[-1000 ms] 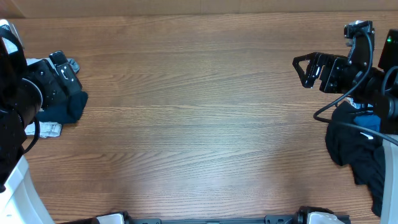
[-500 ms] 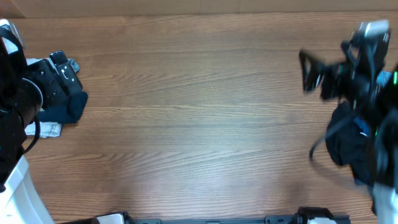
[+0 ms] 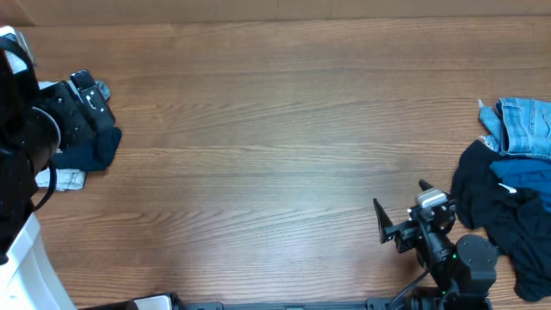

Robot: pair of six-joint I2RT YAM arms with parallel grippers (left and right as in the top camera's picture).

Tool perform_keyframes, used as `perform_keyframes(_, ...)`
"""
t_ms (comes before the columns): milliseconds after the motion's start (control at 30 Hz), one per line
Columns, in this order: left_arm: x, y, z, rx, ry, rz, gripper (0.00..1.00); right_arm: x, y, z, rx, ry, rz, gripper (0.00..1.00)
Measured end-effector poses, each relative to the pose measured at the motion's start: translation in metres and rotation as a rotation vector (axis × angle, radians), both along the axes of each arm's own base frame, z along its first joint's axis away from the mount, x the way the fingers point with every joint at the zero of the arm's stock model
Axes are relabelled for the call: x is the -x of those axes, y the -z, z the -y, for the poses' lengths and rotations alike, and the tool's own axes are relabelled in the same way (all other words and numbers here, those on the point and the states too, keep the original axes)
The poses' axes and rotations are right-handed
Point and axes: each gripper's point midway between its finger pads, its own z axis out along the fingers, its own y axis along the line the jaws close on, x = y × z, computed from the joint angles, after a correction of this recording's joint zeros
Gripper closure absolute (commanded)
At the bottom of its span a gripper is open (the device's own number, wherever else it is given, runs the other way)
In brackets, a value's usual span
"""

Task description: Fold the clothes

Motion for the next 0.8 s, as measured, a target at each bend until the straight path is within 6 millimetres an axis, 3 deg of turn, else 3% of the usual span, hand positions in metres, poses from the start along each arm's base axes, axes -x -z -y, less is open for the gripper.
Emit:
perform_keyframes(267,0.0,0.0,0.0,0.0,0.0,0.0,0.0,0.0,0.016,-0.001,-0.001,-0.007,0.003,0.0)
perform_keyframes(367,0.0,0.0,0.0,0.0,0.0,0.0,0.0,0.003,0.031,-0.001,-0.003,-0.007,-0.05,0.0)
perform_keyframes(800,0.0,0.0,0.0,0.0,0.0,0.0,0.0,0.003,0.031,-0.001,-0.002,-0.007,-0.05,0.0)
